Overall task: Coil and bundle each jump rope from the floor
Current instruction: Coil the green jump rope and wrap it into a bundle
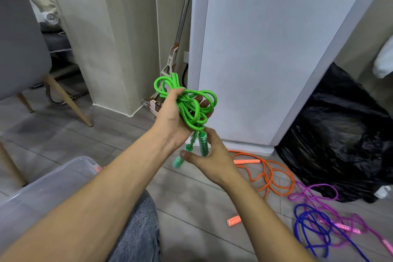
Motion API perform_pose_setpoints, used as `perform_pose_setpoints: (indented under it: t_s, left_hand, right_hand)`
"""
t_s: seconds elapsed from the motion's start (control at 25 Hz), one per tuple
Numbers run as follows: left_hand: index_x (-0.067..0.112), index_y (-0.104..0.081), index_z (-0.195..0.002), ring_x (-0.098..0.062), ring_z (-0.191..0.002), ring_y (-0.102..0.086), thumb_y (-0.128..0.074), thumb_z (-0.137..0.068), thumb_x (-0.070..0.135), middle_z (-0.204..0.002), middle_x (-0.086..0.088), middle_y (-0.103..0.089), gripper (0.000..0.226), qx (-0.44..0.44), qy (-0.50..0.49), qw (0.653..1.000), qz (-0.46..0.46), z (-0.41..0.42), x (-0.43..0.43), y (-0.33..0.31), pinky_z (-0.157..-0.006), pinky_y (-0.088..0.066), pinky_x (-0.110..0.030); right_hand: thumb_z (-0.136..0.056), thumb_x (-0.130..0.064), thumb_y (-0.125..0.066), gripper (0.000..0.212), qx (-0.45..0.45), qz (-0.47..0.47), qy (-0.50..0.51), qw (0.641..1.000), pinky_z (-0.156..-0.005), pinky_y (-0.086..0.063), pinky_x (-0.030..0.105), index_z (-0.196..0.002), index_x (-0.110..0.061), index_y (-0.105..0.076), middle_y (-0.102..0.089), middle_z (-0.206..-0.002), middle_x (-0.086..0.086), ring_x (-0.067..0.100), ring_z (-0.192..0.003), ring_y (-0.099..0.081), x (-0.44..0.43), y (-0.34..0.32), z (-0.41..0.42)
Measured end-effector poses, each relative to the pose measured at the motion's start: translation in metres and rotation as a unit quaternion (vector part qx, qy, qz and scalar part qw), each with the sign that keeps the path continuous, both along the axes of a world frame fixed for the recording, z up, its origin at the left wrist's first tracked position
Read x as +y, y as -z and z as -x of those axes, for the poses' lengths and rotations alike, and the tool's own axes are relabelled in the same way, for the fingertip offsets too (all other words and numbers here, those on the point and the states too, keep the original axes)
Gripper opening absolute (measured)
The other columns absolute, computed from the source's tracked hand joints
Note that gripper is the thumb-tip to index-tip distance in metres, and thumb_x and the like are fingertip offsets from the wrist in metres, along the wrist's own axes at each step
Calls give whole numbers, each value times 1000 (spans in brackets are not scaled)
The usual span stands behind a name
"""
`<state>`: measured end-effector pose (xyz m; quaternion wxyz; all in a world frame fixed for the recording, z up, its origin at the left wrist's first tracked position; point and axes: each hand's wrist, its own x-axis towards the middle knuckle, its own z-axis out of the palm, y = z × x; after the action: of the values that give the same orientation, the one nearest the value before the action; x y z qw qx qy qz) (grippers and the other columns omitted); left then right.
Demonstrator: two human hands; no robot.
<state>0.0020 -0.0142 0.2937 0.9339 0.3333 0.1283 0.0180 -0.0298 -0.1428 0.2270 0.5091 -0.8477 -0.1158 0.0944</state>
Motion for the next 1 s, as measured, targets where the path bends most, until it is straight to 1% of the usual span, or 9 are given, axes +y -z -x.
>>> perform_pose_setpoints:
  t_s: [0.08, 0.12, 0.24, 0.36, 0.44, 0.52, 0.68, 0.88, 1.0]
  left_hand:
    - [12, -60, -82, -23, -65, -60, -62, -92, 34, -70, -9, -60, 24, 4, 10, 1000, -2, 2, -2, 1, -89, -53, -44]
    - [14, -61, -81, -23, -65, -59, -69, -88, 34, -72, -9, -58, 22, 7, 2, 1000, -17, 0, -2, 3, -80, -54, -39]
    - [11, -56, -104, -24, -57, -57, -73, -83, 23, -79, -12, -58, 30, 46, -58, 994, -75, -9, 11, 12, -55, -46, -29]
    - [3, -55, -96, -23, -49, -60, -67, -82, 9, -74, -14, -63, 19, 120, -209, 968, -62, -15, 28, 18, -46, -47, -27]
    - [7, -51, -86, -20, -49, -59, -70, -81, 7, -66, -11, -65, 20, 166, -298, 938, -65, -17, 39, 20, -44, -48, -27]
    - [5, -53, -96, -20, -53, -61, -72, -78, 9, -76, -14, -70, 26, 189, -326, 924, -62, -21, 50, 31, -48, -50, -28]
    - [7, -56, -117, -27, -88, -72, -71, -79, 20, -111, -15, -71, 42, 240, -333, 910, -64, -28, 73, 57, -77, -61, -47]
    - [6, -56, -112, -29, -90, -70, -73, -76, 24, -109, -15, -67, 44, 239, -328, 906, -116, -30, 71, 61, -79, -60, -44]
    - [9, -58, -88, -23, -75, -62, -70, -75, 19, -87, -11, -63, 20, 193, -326, 908, -177, -32, 75, 57, -67, -53, -34]
  right_hand:
    - [-82, -41, -71, 23, -23, -30, 2, 999, -77, -48, 33, -96, -29, -59, -65, -89, -9, 7, -82, -57, 6, 6, 2]
    - [-88, -30, -67, 11, -33, -40, 7, 999, -70, -46, 34, -86, -26, -56, -61, -77, -6, 8, -72, -56, 7, 7, 2]
    - [-90, -15, -57, 12, -9, -55, -6, 998, -67, -54, 41, -83, -22, -51, -58, -70, -3, 18, -66, -72, 7, 3, 9]
    - [-93, -23, -62, 15, 36, 17, -77, 996, -55, -57, 41, -88, -21, -48, -58, -67, 2, 21, -50, -68, 4, -4, 18]
    - [-91, -36, -65, 22, -22, 187, -107, 976, -58, -53, 35, -93, -22, -47, -63, -78, 3, 24, -61, -69, -1, -12, 17]
    - [-87, -39, -67, 27, -91, 321, -121, 935, -67, -44, 34, -94, -23, -46, -64, -101, 7, 30, -90, -65, -5, -18, 17]
    - [-83, -31, -65, 21, -96, 365, -167, 911, -66, -37, 32, -91, -20, -49, -61, -101, 8, 29, -91, -57, -16, -21, 22]
    - [-73, -30, -67, 32, -52, 361, -174, 915, -68, -54, 34, -102, -19, -57, -61, -94, 3, 21, -72, -60, -27, -16, 14]
    - [-74, -36, -69, 44, -33, 422, -175, 889, -76, -53, 33, -115, -26, -57, -65, -107, 1, 22, -88, -60, -45, -10, 4]
